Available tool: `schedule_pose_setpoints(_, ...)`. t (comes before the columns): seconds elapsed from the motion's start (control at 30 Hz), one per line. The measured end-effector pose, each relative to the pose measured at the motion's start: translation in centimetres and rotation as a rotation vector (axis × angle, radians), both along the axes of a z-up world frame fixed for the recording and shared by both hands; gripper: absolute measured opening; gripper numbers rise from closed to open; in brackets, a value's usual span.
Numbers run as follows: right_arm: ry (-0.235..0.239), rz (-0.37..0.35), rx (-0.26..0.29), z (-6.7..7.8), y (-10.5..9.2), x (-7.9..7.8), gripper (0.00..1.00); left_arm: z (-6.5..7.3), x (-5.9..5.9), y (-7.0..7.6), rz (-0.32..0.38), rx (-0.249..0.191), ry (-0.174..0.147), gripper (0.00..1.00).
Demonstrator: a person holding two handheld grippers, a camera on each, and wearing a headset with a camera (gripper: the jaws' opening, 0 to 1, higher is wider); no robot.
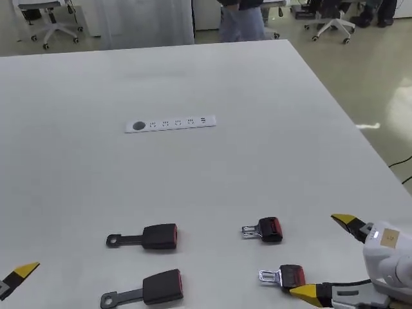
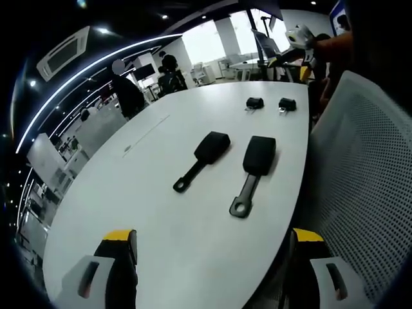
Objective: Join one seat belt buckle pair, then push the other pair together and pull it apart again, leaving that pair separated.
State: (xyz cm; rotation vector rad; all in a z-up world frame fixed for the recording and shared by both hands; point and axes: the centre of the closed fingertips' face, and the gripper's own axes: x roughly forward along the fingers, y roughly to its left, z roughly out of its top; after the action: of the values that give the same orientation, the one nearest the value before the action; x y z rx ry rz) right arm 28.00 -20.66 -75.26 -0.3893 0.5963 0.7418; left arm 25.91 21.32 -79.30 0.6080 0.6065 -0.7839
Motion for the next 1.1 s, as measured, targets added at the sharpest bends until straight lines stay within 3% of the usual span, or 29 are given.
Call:
schedule_pose_setpoints(0.1,0.008,0.009,-0.009,-0.2,0.1,-0.2,1.0,-0.2,-0.1,0.1,0.014,0.003,0.019,1.0)
schedule_pose_setpoints(0.33,0.015,0.043,-0.039,-0.5,0.2,-0.6,1.0,0.2,0.0,0.1,0.02,-0.008,0.011,1.0)
schedule_pose_setpoints(0.5,0.02,0.055,-0.042,-0.6,0.1,-0.8,0.95,1.4,0.0,-0.5,0.02,-0.022,-0.008,0.97)
schedule_pose_setpoints(0.73,0.027,0.045,-0.041,-0.7,-0.2,-0.9,0.94,1.9,-0.2,-1.1,0.018,-0.039,0.0,0.96)
schedule_pose_setpoints(0.97,0.028,0.054,-0.084,-1.0,-0.8,-1.0,0.79,1.8,-0.2,-1.0,0.015,-0.027,0.0,0.97)
schedule_pose_setpoints(1.1,0.03,0.05,-0.076,-0.9,-0.7,-1.0,0.82,1.8,-0.1,-0.9,0.02,-0.027,-0.002,0.98)
